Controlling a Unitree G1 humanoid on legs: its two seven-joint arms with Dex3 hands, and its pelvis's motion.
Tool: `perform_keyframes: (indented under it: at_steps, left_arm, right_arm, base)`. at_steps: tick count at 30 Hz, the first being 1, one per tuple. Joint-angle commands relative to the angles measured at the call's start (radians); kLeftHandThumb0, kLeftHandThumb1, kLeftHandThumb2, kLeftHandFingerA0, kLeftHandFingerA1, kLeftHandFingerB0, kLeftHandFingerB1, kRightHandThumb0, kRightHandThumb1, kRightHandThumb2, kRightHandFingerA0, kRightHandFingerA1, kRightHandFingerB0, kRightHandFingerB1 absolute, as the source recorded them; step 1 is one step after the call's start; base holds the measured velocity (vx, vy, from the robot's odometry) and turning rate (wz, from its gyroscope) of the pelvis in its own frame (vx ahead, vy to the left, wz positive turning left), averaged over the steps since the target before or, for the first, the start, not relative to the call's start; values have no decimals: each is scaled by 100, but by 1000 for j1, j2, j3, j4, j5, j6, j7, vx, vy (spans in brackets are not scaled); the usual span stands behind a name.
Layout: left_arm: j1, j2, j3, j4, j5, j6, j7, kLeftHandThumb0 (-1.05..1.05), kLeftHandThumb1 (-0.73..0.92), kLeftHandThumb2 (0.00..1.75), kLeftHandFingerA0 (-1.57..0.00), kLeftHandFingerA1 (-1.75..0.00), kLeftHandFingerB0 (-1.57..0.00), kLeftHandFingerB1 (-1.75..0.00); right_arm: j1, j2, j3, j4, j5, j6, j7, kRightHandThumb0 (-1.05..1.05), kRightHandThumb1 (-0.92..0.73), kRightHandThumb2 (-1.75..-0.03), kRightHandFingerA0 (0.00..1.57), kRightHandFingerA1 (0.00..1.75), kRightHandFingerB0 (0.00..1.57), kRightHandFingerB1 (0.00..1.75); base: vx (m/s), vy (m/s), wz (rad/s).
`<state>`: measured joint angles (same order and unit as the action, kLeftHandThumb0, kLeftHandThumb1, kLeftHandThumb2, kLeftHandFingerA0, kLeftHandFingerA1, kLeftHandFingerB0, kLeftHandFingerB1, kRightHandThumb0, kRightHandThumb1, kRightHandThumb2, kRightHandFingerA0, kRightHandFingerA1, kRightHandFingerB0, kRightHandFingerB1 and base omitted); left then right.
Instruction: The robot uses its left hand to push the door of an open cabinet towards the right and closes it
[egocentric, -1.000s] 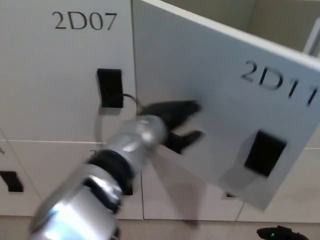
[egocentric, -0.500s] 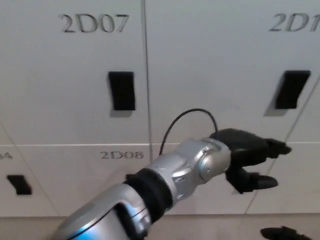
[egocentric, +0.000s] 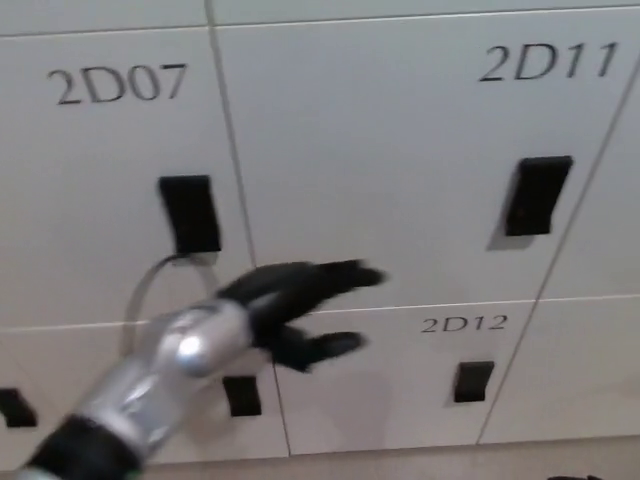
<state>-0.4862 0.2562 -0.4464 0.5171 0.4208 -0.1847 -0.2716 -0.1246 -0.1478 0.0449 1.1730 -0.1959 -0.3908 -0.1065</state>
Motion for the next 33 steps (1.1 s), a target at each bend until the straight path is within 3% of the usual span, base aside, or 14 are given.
perform_keyframes:
  at_steps: [1,3,4,5,7,8,9,11,27,28,33]
  left_arm:
    - [271,258,317,80,-209,-179,35,-32,64,115,0,-47,0,-46]
    - [346,285,410,145,-270,-217,54,-32,64,115,0,-47,0,-46]
    - [381,285,462,188,-306,-252,56,-61,92,70,-20,-33,-17,-30]
    - [413,278,500,219,-334,-270,56,-32,63,115,-1,-47,-1,-46]
    - [448,269,544,252,-363,-288,54,-32,63,115,-1,-47,-1,-46]
    - [484,252,585,283,-384,-292,63,-63,92,72,-23,-34,-16,-30]
    - [503,244,600,302,-390,-286,68,-33,61,114,0,-46,0,-46]
    - [521,229,623,347,-386,-287,70,-34,61,114,0,-46,0,-46]
    - [482,174,662,572,-320,-336,108,-34,59,113,0,-46,0,-46]
    - [486,177,662,573,-321,-341,106,-67,92,71,-22,-33,-16,-30]
    - [486,185,659,589,-323,-349,99,-66,92,72,-22,-33,-18,-30]
  right_arm:
    - [-47,9,13,4,-13,35,-25,-58,-90,-67,25,34,20,30]
    - [-59,10,11,11,-11,41,-30,-58,-90,-67,25,34,20,30]
    - [-59,14,8,16,-6,35,-29,-57,-90,-67,25,34,20,30]
    - [-51,15,6,16,-2,35,-30,-57,-90,-67,25,33,22,29]
    - [-42,14,5,14,0,36,-31,-57,-90,-67,25,33,22,29]
    - [-28,10,7,9,-2,24,-36,-56,-91,-67,24,33,21,30]
    - [-18,4,8,2,-4,16,-38,-57,-90,-67,24,34,21,30]
    - [-3,-9,6,-13,-5,2,-43,-56,-90,-67,25,34,22,31]
    - [33,-49,-12,-17,17,-31,7,-54,-91,-67,24,34,21,31]
    - [39,-48,-11,-20,16,-32,7,-54,-91,-67,24,33,21,30]
    - [57,-41,-6,-40,3,-38,-15,-54,-90,-67,24,33,21,30]
  base:
    - [79,9,-10]
    - [68,82,-15]
    - [84,145,-20]
    - [65,147,-10]
    - [89,108,-3]
    - [94,94,4]
    - [80,97,9]
    - [60,80,7]
    - [0,0,0]
    - [0,0,0]
    - [0,0,0]
